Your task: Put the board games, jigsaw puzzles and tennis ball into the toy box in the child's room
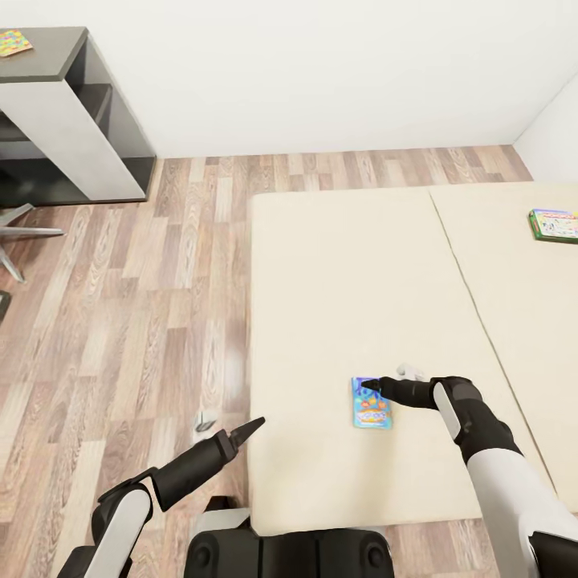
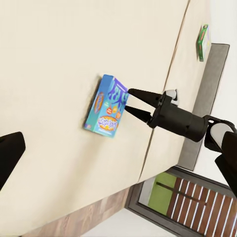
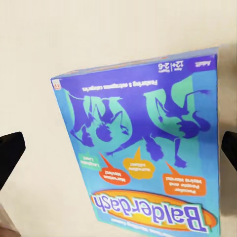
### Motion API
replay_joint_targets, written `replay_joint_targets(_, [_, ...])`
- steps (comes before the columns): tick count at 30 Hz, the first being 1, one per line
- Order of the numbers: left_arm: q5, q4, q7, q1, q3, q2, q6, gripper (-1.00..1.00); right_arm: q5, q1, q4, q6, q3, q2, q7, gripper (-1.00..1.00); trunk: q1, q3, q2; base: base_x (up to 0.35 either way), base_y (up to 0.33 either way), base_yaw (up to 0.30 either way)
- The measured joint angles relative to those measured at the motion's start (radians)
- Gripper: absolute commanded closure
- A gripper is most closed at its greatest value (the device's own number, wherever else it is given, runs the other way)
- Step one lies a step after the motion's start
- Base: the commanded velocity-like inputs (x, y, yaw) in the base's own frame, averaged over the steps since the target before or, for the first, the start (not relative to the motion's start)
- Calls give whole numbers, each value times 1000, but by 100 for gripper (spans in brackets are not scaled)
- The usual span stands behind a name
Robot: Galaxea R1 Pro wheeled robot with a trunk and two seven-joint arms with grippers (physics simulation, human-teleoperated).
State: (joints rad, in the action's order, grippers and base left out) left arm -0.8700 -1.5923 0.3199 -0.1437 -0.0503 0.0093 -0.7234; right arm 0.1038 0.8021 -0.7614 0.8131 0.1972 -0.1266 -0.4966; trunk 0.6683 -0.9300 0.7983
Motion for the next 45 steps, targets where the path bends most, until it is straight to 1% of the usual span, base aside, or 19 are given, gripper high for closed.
replay_joint_targets(10, [0, 0, 0, 0, 0, 0, -1, -100, 1, 0, 0, 0, 0, -1, -1, -100, 0, 0, 0, 0, 283, 0])
replay_joint_targets(11, [0, 0, 0, 0, 0, 0, -1, -100, -15, 0, 0, -4, 0, -1, -1, -100, 0, 0, 0, 0, 283, 0])
replay_joint_targets(12, [0, 0, -1, 0, 0, 0, -1, -100, 2, 0, 0, 0, 0, -1, -2, -100, 0, 0, 0, 0, 283, 0])
replay_joint_targets(21, [-1, 0, -1, 0, 0, -1, -1, -100, 4, 0, 0, 1, 1, -1, -2, -100, 0, 0, 0, 0, 283, 0])
replay_joint_targets(22, [-1, 0, -1, 0, 0, -1, -1, -100, -8, 1, -9, 4, 1, -2, -2, -100, -1, 0, 0, 0, 283, 0])
replay_joint_targets(23, [-1, 0, -1, 0, 0, -1, -1, -100, 3, 1, -4, 0, 2, -1, -3, -100, -2, 0, 0, 0, 283, 0])
replay_joint_targets(25, [-1, 0, -1, 0, 1, -1, -1, -100, -23, 1, -12, -2, 1, -3, -1, -100, -1, 0, 0, 0, 283, 0])
replay_joint_targets(26, [-1, 0, 0, 0, 0, -1, -2, -100, 0, 1, -6, -1, 2, -2, -2, -100, -1, 0, 0, 0, 283, 0])
replay_joint_targets(27, [-1, 0, 0, 0, 0, -1, -1, -100, -22, 1, -11, -4, 1, -3, -3, -100, -1, 0, 0, 0, 281, 0])
replay_joint_targets(28, [-1, 0, 0, 0, 0, -1, -2, -100, -2, 1, -6, 0, 2, -2, -3, -100, -1, 0, 0, 0, 281, 0])
replay_joint_targets(30, [-1, 0, 0, 0, 1, -1, -1, -100, -20, 1, -9, -3, 1, -2, -1, -100, -1, 0, 0, 0, 271, 0])
replay_joint_targets(31, [-1, 0, 0, 0, 0, -1, -2, -100, -6, 1, -3, -3, 2, -2, -2, -100, -2, 0, 0, 0, 247, 0])
replay_joint_targets(32, [-1, 0, 0, 0, 0, -1, -1, -100, -18, 1, -4, -5, 2, -2, -2, -100, -3, 0, 0, 0, 247, 0])
replay_joint_targets(37, [0, 0, 0, 0, 0, 0, -1, -100, -16, 0, -4, -1, 2, -3, -3, -100, -2, 0, 0, 0, 172, 0])
replay_joint_targets(38, [-1, 0, 0, 0, 0, 0, -1, -100, -5, 0, -2, -2, 2, -2, -3, -100, -3, 0, 0, 0, 114, 0])
replay_joint_targets(39, [0, 0, 0, 0, 0, 0, -1, -100, -15, 1, -3, -1, 2, -3, -3, -100, -2, 0, 0, 0, 91, 0])
replay_joint_targets(40, [0, 0, 0, 0, 0, 0, -1, -100, -1, 1, -1, -1, 3, -3, -3, -100, -2, 0, 0, 0, 91, 0])
replay_joint_targets(41, [0, 0, 0, 0, 0, 0, -1, -100, -12, 1, -5, 0, 2, -3, -3, -100, -2, 0, 0, 0, 73, 0])
replay_joint_targets(45, [0, 0, 0, 0, 0, 1, 0, -100, -10, 1, -2, -3, 4, -5, -3, -100, -2, 0, 0, 0, 50, 0])
